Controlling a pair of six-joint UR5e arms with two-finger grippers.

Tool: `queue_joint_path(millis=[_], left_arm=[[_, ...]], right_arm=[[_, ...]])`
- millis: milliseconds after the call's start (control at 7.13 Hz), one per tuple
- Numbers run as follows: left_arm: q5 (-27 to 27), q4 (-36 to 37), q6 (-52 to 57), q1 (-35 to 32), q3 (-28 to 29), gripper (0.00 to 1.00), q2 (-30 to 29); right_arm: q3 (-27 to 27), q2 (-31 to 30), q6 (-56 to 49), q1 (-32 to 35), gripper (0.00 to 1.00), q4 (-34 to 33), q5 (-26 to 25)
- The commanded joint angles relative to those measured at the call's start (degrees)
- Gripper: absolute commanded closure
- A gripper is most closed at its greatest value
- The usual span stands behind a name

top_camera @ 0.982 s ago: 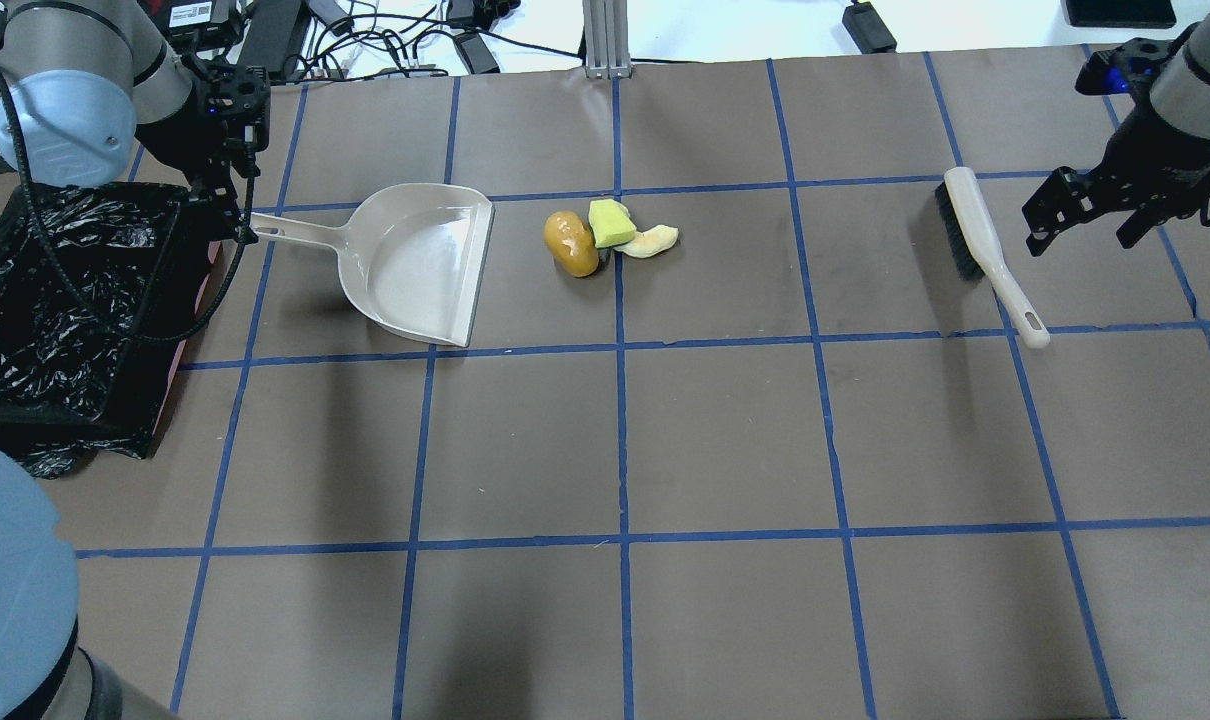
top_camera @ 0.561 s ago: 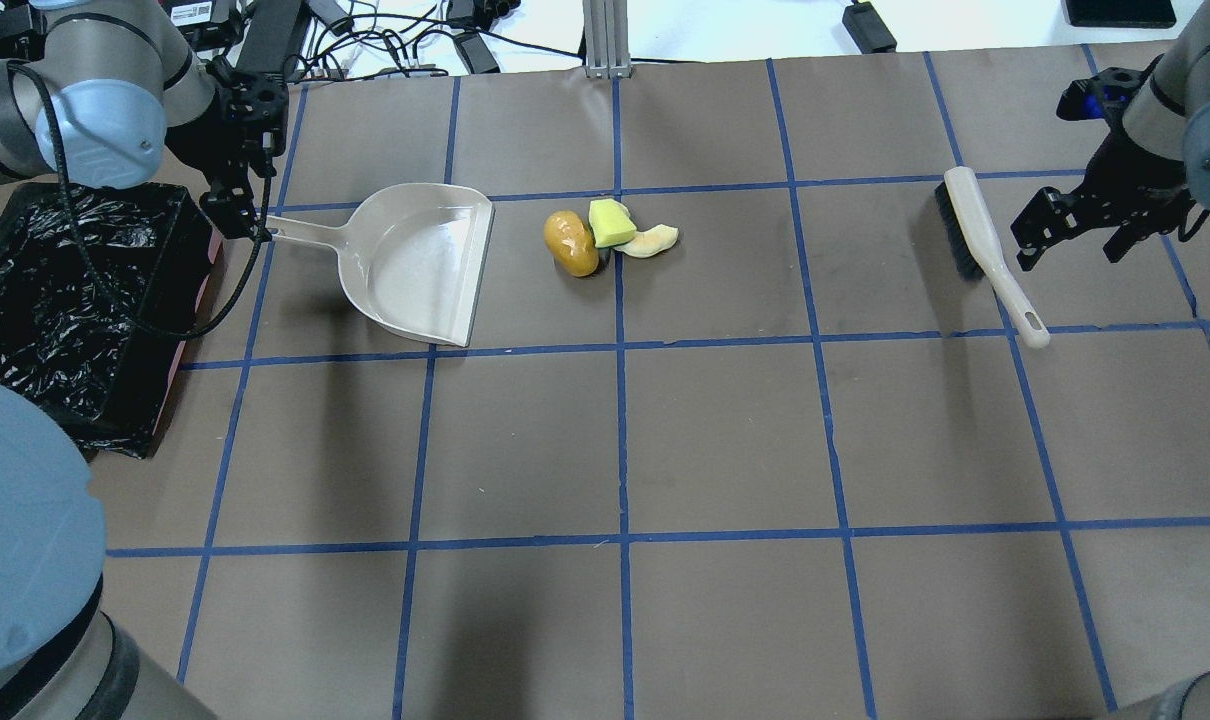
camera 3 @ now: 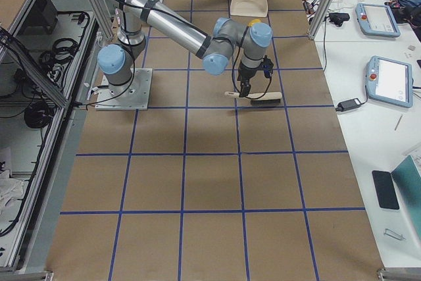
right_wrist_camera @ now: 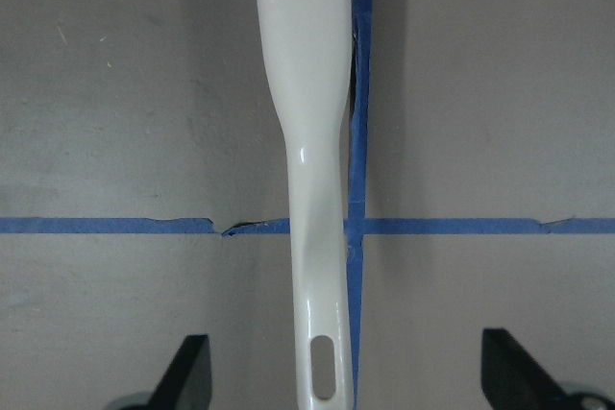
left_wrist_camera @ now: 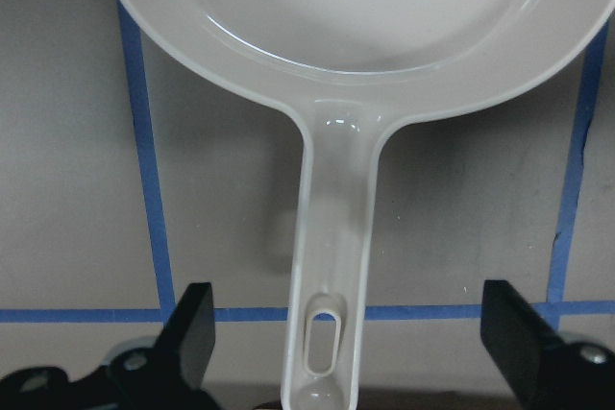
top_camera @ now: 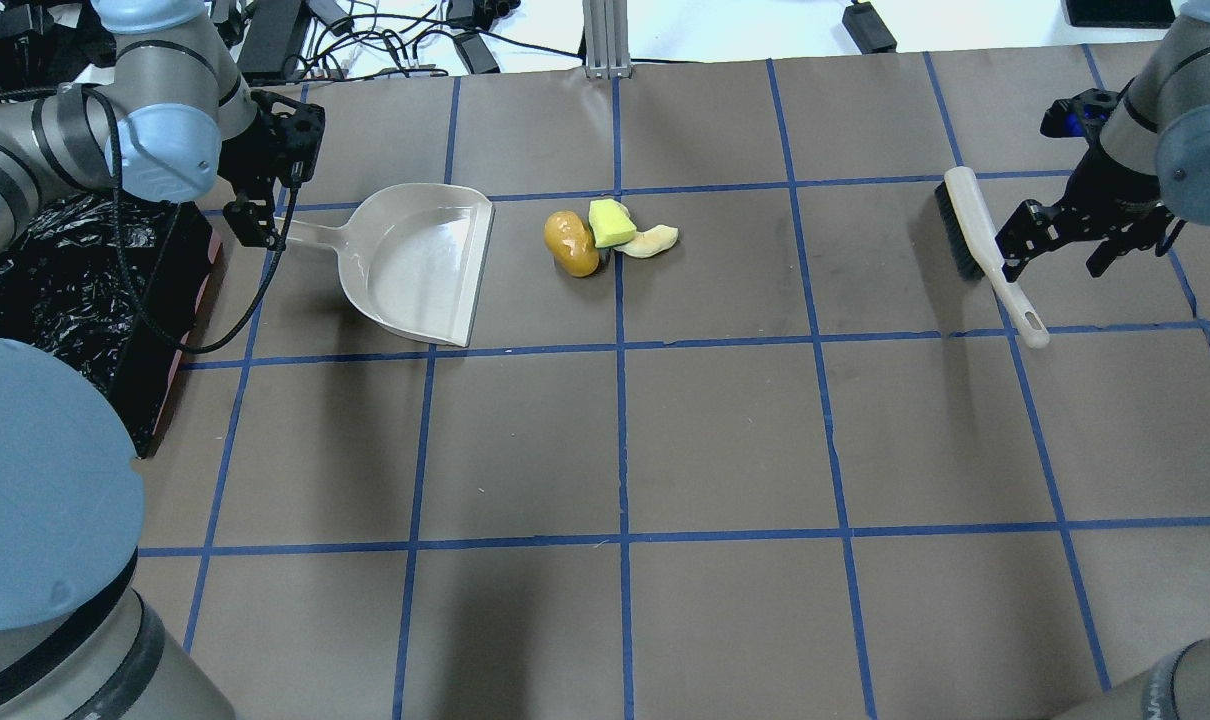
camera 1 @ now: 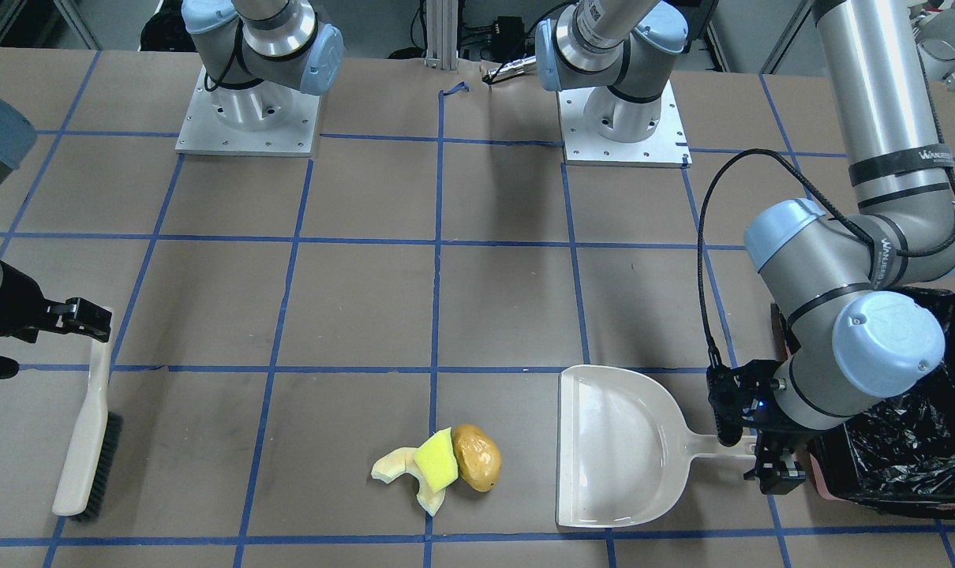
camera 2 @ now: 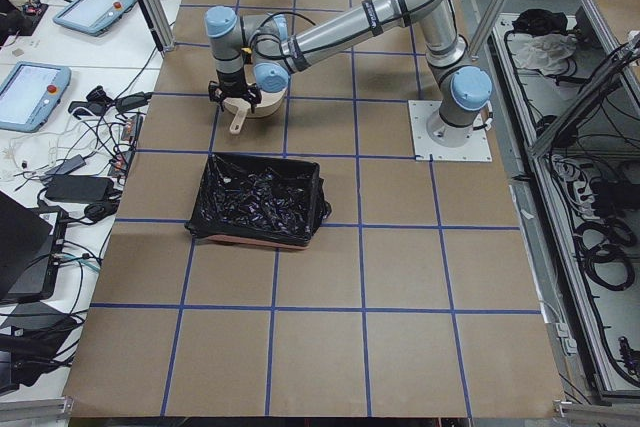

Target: Sweep and dump trash into bin

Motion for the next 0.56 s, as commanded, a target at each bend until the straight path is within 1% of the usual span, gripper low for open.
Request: queue_joint_path(millis=[0,280,421], left_arm=[[-0.6,1.8,1.2,0.3,0.0,0.01,-0.6],[-0.1,2.1,3.2,0.4,-1.3,0.02,-0.5],[-0.4,2.5,4.3,1.1,-1.7,0.02,-0.4]], right_arm=[[0.4,1.8,0.0,0.0,0.00,0.1,-0.4],[1.3,3.1,0.0,0.0,0.07,0.1,-0.4],[1.6,3.3,0.0,0.0,0.07,0.1,-0.4]])
